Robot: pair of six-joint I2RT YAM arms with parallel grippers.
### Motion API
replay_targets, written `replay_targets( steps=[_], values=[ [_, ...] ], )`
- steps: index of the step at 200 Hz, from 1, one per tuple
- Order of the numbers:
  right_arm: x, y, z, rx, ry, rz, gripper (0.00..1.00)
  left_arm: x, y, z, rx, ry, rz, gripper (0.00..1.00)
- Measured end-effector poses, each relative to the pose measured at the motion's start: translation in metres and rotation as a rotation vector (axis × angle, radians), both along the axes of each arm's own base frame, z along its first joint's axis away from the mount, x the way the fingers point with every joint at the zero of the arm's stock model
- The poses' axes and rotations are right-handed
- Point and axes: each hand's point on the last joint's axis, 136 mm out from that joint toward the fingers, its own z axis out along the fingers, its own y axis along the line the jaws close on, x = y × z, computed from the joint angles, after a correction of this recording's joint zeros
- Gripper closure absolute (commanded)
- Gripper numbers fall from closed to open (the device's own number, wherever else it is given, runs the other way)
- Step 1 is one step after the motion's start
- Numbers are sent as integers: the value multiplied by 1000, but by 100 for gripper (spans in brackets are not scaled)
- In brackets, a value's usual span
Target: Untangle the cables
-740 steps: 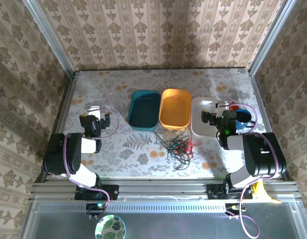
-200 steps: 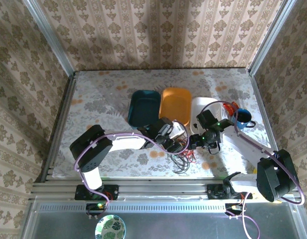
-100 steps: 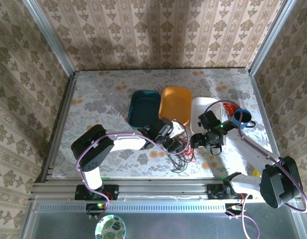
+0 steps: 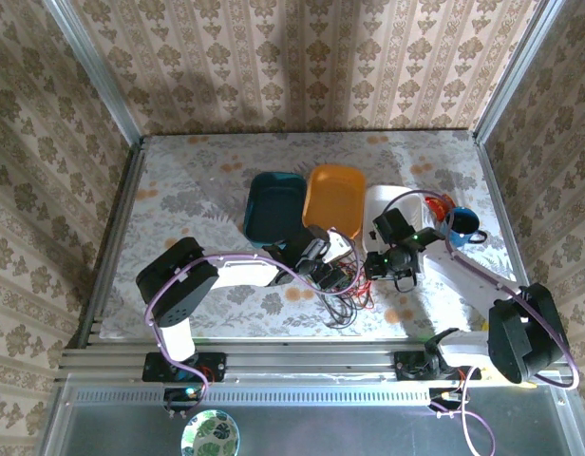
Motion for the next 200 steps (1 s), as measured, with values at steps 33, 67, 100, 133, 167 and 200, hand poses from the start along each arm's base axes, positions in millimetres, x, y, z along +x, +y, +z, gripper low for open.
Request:
replay_targets(
  steps=[33, 67, 100, 133, 167, 200],
  values=[
    [4, 5, -2, 21, -2, 2, 100, 1, 0, -2, 1, -4, 4, 0],
    [7, 6, 10, 41, -45, -1, 100, 2, 0, -3, -7, -12, 8, 0],
    [15, 11, 57, 109, -202, 3, 100, 4, -2, -7, -24, -7, 21, 0],
    [28, 12, 119, 165, -389, -3, 100, 5, -3, -7, -35, -13, 27, 0],
    [44, 2, 182, 173, -569, -37, 100, 5, -2, -8, -36, -14, 30, 0],
    [62, -23, 232, 163, -714, -117, 100, 5, -2, -9, -38, -13, 35, 0]
  ],
)
